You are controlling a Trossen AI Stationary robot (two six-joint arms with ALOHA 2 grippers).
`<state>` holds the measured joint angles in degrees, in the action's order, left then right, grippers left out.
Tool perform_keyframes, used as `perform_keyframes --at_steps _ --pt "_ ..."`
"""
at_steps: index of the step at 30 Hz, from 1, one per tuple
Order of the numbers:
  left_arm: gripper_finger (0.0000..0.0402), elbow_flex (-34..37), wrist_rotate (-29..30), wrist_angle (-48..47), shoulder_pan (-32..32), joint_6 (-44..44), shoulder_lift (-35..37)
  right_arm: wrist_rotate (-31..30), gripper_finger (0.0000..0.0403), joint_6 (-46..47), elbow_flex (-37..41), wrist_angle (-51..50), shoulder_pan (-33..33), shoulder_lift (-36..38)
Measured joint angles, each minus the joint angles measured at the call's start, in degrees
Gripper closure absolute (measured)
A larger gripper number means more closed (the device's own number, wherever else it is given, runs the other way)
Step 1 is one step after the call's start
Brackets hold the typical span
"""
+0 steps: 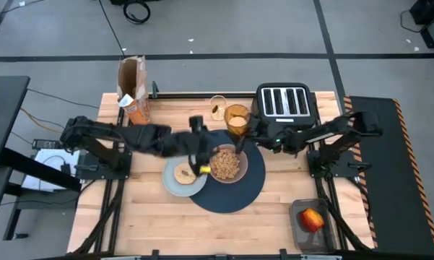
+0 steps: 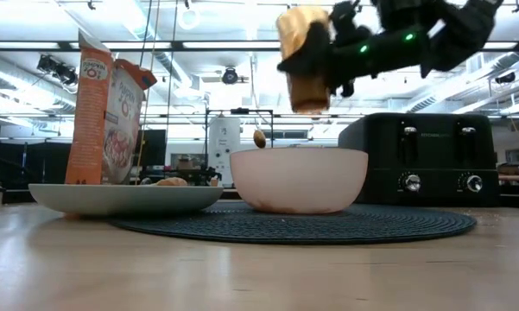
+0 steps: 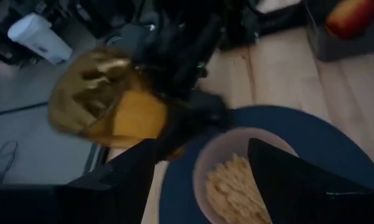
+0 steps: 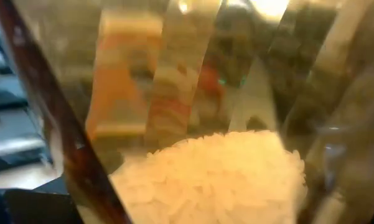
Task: Arrange a breakfast setting
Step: Put the yellow cup on the top right of the orange bowl
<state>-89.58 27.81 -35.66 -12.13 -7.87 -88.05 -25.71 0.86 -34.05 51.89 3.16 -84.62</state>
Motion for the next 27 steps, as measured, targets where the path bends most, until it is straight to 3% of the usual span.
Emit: perform_keyframes --at_steps 5,11,18,27 --pt "0.0139 0.03 -6.92 4.36 4.6 -1.73 1.05 7.44 0.0057 -0.46 3.36 4.55 0.48 7.1" --pt "0.0139 0.02 -13.43 14.82 6.95 -2.38 1.07 17.68 0.0057 -1.25 3.69 -0.07 -0.44 9.94" --pt "0.0139 1.06 -14.18 24.19 5.08 -3.21 1.13 21.56 0.0057 -2.28 3.51 2.93 -3.77 15.73" --pt "0.0138 27.34 -15.87 61.21 6.79 -3.07 5.69 23.26 0.0057 -1.54 3.52 3.08 -5.43 22.47"
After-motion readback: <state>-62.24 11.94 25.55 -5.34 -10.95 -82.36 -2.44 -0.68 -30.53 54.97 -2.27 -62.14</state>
